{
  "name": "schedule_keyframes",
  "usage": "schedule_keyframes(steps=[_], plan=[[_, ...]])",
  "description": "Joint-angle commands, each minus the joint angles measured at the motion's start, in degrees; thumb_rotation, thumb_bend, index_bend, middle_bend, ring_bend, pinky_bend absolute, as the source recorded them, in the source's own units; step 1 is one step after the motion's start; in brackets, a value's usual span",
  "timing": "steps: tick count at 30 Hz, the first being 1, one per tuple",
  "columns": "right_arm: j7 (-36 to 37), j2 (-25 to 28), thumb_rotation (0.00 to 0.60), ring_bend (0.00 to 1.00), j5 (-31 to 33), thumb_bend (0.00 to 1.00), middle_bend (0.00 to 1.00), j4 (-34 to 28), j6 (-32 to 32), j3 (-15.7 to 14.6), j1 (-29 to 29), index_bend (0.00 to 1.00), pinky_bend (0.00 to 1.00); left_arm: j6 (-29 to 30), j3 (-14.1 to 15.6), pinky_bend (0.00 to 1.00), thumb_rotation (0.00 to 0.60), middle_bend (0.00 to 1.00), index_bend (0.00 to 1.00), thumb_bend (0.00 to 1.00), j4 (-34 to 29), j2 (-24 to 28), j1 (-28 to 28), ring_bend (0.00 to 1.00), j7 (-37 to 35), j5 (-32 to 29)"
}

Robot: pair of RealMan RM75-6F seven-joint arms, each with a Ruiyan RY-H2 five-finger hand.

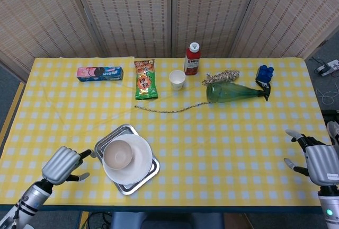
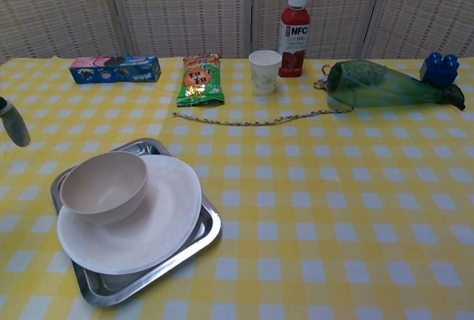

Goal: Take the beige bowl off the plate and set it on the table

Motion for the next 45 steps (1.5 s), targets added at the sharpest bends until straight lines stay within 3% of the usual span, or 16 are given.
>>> schedule_keyframes(steps=[1,21,38,45], plan=[[1.1,0.5,0.6,0.43,-0.2,0.04,0.41,0.1,0.6,0.0,-0.4,0.25,0.62,-3.5,-0.4,1.0,0.6,1.0,0.47,0.15,-1.5,-1.2,-2.4,1.0,2.4,-1.5],[7.9,2.8,0.6,0.43,-0.4,0.04,0.41,1.0,3.7,0.6,-2.3,0.25,0.62,-9.4,-1.4,1.0,0.6,1.0,0.48,0.15,1.7,-10.0,-7.8,1.0,13.1,-5.5],[9.2,3.1,0.6,0.43,-1.0,0.04,0.41,1.2,3.7,0.6,-2.5,0.25,0.62,-11.5,0.2,1.0,0.6,1.0,0.55,0.15,2.1,-11.2,-8.2,1.0,19.5,-10.4],[8.7,3.0,0.6,0.43,-1.1,0.04,0.41,1.1,3.1,0.6,-2.2,0.25,0.62,-12.0,0.3,1.0,0.6,1.0,0.56,0.23,2.6,-11.9,-8.5,1.0,20.6,-12.4]])
